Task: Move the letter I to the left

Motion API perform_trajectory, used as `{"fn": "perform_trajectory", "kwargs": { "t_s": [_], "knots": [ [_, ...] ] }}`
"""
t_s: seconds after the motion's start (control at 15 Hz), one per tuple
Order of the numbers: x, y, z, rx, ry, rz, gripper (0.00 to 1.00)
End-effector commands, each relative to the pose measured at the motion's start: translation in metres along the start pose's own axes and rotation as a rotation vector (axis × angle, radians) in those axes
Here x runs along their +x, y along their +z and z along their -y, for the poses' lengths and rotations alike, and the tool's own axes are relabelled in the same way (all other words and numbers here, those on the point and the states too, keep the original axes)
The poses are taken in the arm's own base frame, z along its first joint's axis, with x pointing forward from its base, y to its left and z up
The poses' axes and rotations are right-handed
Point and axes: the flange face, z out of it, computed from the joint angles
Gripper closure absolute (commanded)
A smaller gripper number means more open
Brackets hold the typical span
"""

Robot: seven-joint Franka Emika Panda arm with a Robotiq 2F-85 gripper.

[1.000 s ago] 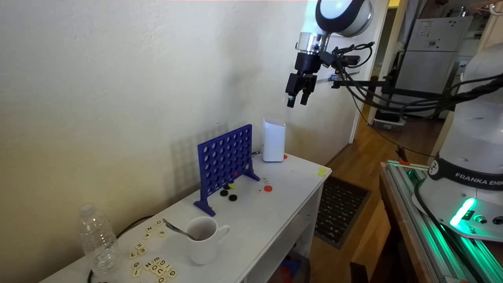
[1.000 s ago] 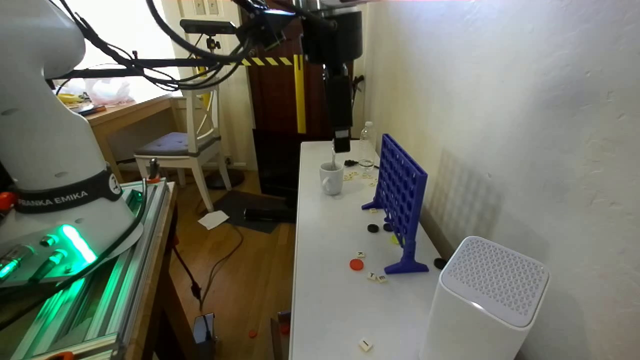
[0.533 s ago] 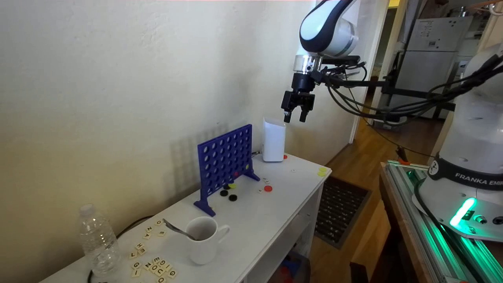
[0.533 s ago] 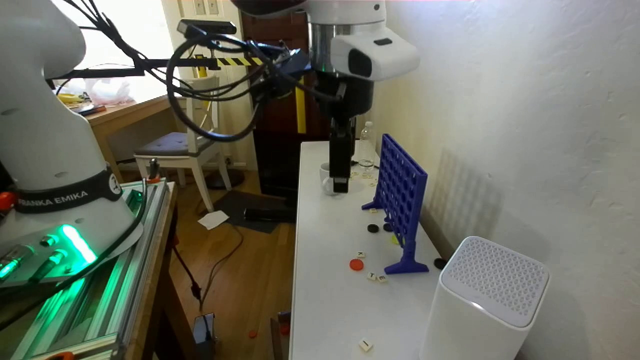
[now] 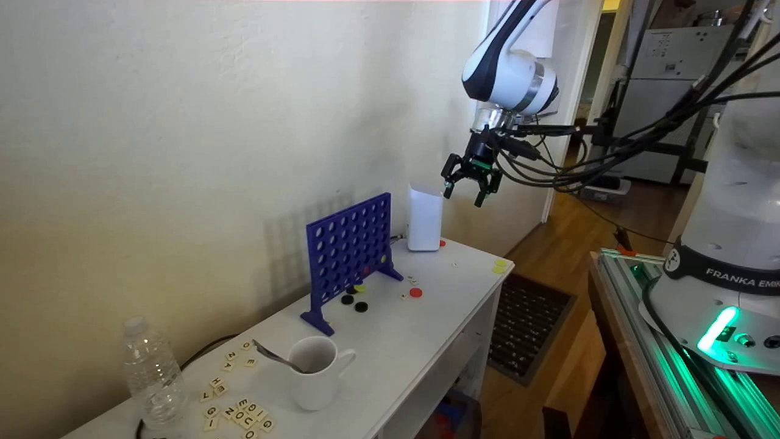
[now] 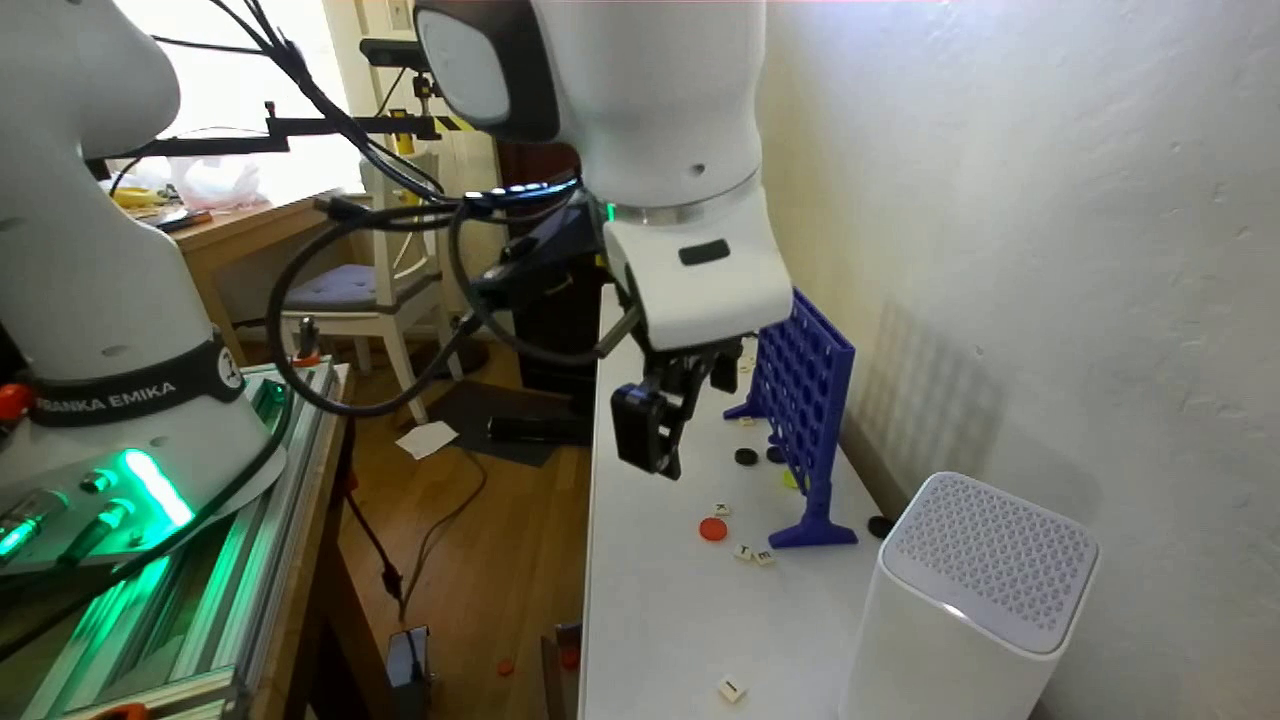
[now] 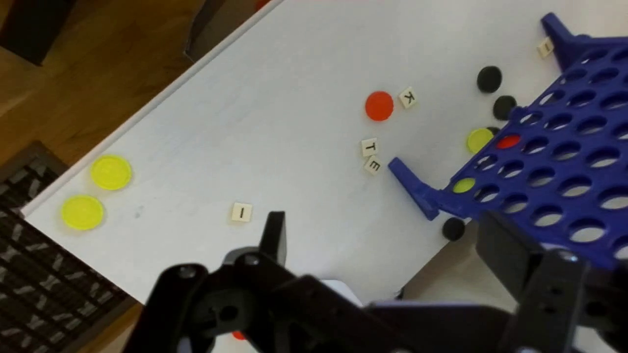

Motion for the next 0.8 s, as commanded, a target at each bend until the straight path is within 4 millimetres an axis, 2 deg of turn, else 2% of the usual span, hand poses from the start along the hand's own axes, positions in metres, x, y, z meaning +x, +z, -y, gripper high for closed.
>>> {"fn": "perform_trajectory", "kwargs": {
  "t_s": [0.0,0.2,0.27,0.4,0.67,0.73],
  "knots": [
    [0.013,0.033,-0.018,-0.082,0.172,-0.021,0.00],
    [0.023,0.061,-0.027,-0.171,0.250,-0.001,0.00],
    [0.010,0.042,-0.028,-0.120,0.212,-0.010,0.00],
    [0.011,0.052,-0.030,-0.141,0.218,0.002,0.00],
    [0.012,0.048,-0.028,-0.134,0.215,-0.005,0.00],
    [0.020,0.053,-0.028,-0.138,0.250,-0.049,0.00]
  ]
}}
